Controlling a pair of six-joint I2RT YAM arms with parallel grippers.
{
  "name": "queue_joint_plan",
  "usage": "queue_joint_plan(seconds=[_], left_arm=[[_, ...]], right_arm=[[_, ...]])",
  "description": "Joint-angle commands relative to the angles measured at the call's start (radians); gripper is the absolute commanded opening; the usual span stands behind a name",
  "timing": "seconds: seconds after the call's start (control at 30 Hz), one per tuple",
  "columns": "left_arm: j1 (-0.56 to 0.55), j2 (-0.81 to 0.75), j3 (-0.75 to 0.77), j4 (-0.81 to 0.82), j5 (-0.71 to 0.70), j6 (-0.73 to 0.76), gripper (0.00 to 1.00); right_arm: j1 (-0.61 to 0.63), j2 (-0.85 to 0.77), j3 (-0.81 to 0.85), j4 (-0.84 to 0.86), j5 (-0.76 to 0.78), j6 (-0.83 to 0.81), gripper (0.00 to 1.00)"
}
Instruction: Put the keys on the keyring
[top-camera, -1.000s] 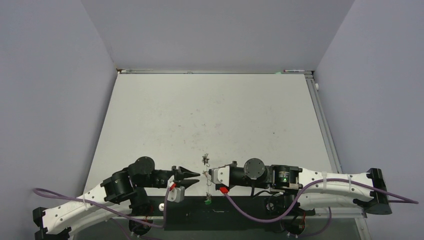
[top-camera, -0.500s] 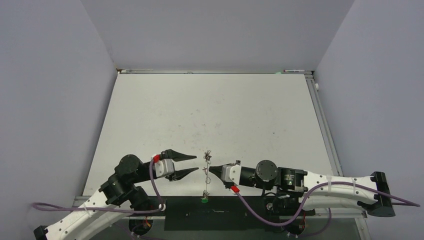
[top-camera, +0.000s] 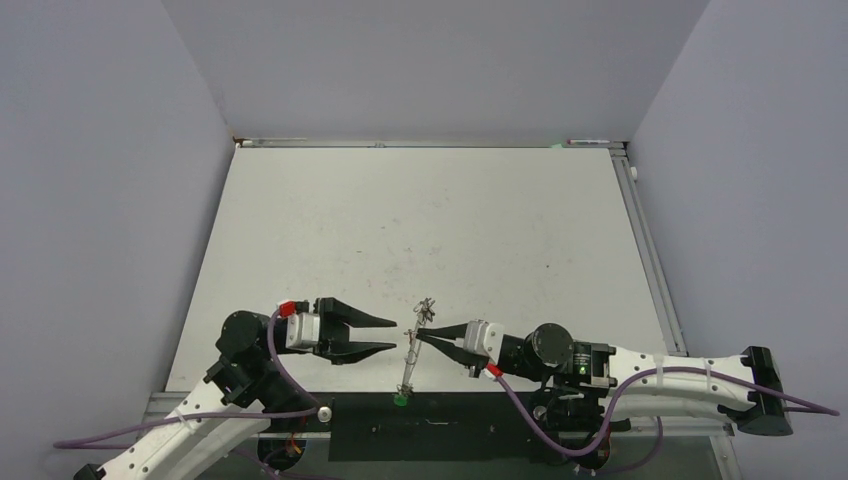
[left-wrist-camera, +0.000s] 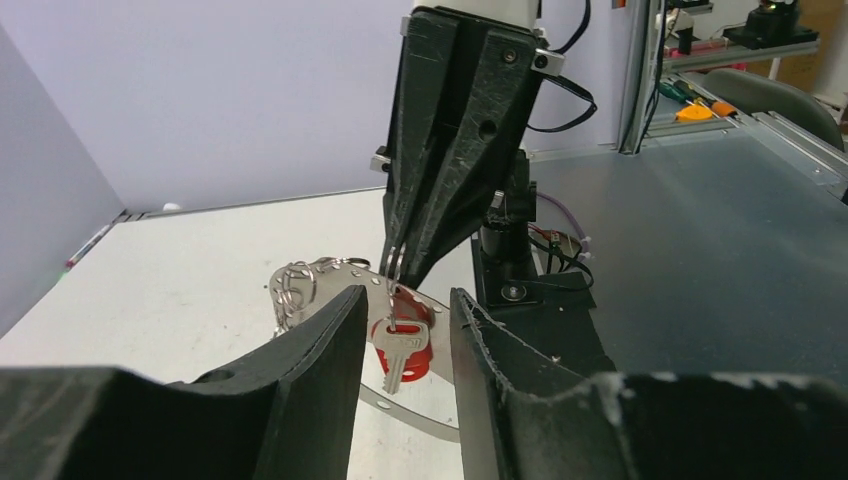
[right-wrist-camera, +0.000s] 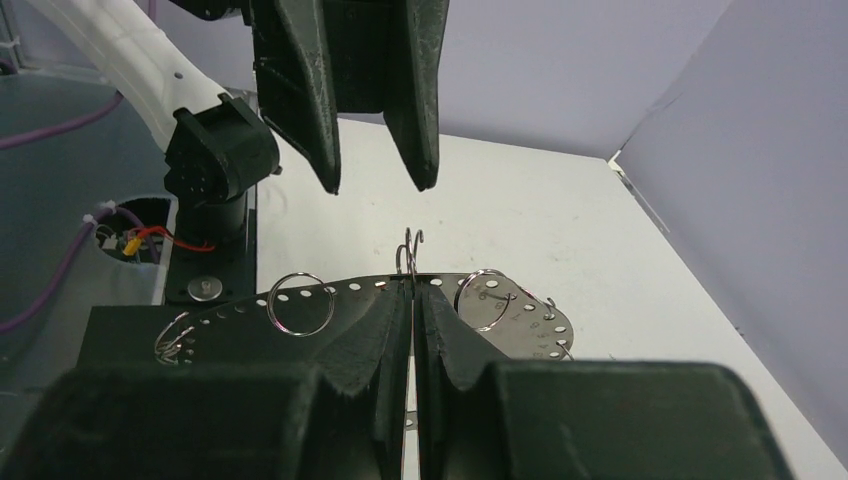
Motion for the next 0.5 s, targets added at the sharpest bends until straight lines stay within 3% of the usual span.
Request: queue_joint_plan(seconds=[0.0, 0.47], left_arm=[[0.004, 0.007, -0.016, 0.12, 0.079, -0.062, 0.33], [0.001, 0.048, -0.013, 0.078, 0.009, -0.034, 0.28]], right_arm=[[-0.007, 0.011, 0.011, 0.145, -0.015, 0.036, 0.05], [-0.008, 0.045, 0.027, 0.163, -0.065, 0.033, 0.05]])
